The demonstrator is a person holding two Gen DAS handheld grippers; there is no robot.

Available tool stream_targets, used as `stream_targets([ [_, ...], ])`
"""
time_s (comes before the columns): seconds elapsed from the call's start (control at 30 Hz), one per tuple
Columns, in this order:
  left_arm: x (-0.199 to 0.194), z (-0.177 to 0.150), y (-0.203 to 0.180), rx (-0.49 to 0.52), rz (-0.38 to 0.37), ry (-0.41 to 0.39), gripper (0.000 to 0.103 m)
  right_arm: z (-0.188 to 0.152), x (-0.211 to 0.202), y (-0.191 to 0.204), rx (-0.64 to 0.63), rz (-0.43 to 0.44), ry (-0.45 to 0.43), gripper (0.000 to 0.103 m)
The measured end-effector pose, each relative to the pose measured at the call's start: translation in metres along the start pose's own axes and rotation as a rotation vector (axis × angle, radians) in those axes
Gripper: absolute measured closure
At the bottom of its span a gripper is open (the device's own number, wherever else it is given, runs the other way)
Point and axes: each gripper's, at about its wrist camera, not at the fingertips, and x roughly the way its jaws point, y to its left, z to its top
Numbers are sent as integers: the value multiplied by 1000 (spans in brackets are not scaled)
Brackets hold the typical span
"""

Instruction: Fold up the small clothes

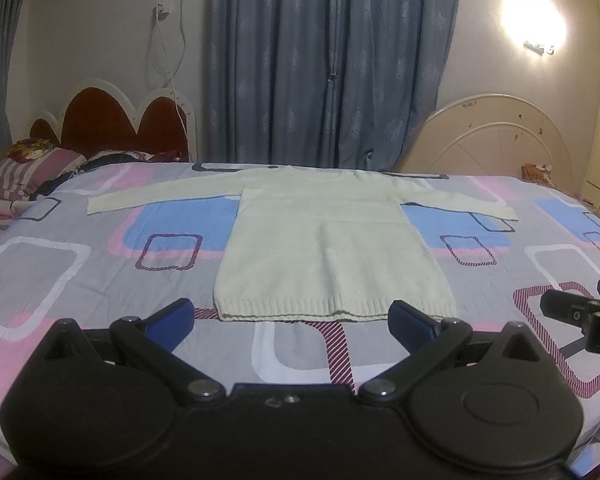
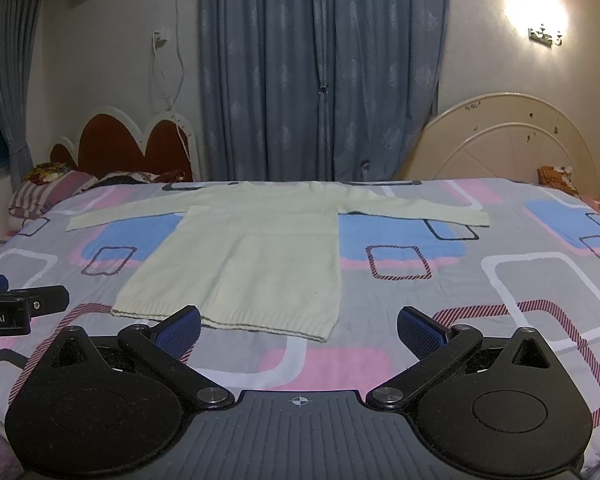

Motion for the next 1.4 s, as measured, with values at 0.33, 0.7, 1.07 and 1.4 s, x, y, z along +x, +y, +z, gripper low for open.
stream_targets([
  [0.33, -2, 1, -2, 5, 5, -4, 0, 0, 1, -1, -5, 4, 3, 0],
  [0.7, -2, 1, -4, 31, -1, -18, 0, 0, 6, 1, -18, -8, 22, 0],
  [1.07, 9, 6, -16, 25, -31, -110, 0, 1, 13, -4, -39, -32, 22, 0],
  [1.4, 43, 16, -35, 69, -93, -72, 0, 9, 30, -26, -34, -100, 28, 0],
])
